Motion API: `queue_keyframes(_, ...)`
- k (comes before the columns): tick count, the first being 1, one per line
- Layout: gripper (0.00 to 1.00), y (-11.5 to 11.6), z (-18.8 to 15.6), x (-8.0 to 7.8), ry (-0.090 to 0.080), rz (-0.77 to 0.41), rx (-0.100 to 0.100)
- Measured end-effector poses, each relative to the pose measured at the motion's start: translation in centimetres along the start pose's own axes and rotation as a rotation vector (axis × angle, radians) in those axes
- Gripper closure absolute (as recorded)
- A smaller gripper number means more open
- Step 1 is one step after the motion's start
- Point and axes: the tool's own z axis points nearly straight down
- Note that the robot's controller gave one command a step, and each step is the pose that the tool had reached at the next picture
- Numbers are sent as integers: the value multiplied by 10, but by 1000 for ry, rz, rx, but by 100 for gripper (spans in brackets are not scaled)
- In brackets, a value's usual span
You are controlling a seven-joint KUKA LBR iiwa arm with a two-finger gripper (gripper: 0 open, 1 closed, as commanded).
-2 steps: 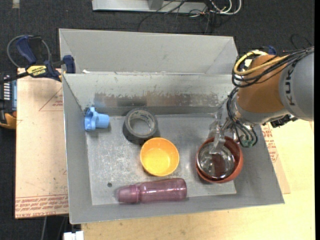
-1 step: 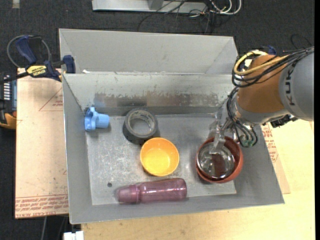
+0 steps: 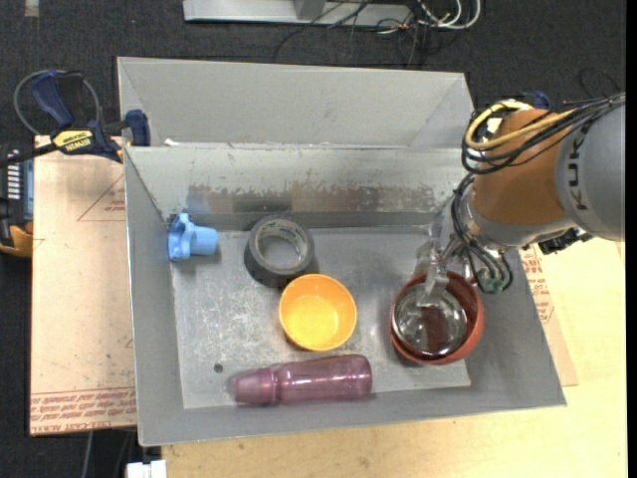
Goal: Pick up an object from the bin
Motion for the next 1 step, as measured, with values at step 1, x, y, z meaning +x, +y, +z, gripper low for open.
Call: queue_keyframes(1, 100, 0, 0, 0, 0, 0, 0)
